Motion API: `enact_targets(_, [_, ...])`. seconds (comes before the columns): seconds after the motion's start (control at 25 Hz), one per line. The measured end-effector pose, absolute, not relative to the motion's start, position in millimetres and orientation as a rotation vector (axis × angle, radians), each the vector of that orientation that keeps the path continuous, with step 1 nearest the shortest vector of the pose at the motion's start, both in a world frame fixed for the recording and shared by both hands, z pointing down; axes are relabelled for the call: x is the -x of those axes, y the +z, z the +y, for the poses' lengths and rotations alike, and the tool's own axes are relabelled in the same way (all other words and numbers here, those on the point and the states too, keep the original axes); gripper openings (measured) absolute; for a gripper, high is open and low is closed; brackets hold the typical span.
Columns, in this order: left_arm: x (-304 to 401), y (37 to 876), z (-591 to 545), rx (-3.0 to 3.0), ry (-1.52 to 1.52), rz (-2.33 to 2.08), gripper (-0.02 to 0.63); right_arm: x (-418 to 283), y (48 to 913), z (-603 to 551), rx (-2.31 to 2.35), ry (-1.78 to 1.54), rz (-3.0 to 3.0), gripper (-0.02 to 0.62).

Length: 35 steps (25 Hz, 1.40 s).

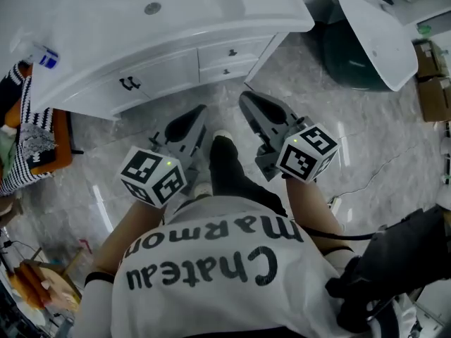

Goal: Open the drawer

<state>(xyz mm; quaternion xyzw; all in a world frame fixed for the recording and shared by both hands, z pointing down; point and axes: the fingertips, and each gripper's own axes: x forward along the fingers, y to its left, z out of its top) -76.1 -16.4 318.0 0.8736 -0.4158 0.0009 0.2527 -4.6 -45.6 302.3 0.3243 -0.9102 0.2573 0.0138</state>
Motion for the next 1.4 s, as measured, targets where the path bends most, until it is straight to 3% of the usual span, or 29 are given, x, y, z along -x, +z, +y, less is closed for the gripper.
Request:
enact_targets(0.48, [48.6, 394.8, -137.7, -2.212, 0.159, -1.202, 0.008, -27.5, 393.7, -184.9, -0.889, 0.927, -2.667, 0.012])
enact_targets(1.28, [70.6, 463.9, -138.6, -1.975, 0.288, -1.328, 0.008, -16.6, 561.3, -252.1, -0.842, 0.99, -2.394, 0.012])
enact_targets(1.4, [74.1, 465.4, -143.8, -1.997, 0.3, -1.325, 0.008, -12.6, 573.6, -255.1, -0.85, 0.957, -2.36, 0.074])
